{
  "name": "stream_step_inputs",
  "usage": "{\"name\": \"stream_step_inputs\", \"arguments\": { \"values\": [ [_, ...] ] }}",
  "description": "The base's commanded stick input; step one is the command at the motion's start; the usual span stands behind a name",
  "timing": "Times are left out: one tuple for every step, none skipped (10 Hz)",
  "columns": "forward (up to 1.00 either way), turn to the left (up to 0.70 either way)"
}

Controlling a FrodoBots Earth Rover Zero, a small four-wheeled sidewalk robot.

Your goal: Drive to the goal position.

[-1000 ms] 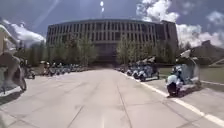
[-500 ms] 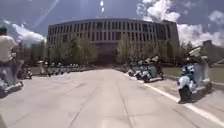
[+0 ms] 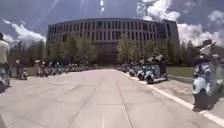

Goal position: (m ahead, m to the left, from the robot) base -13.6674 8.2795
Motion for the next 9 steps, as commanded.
{"name": "stream_step_inputs", "arguments": {
  "values": [
    [0.7, 0.0],
    [0.7, 0.1],
    [0.7, 0.09],
    [0.7, 0.04],
    [0.7, 0.11],
    [0.7, 0.08],
    [0.7, 0.01],
    [0.7, 0.0],
    [0.7, 0.0]
  ]
}}
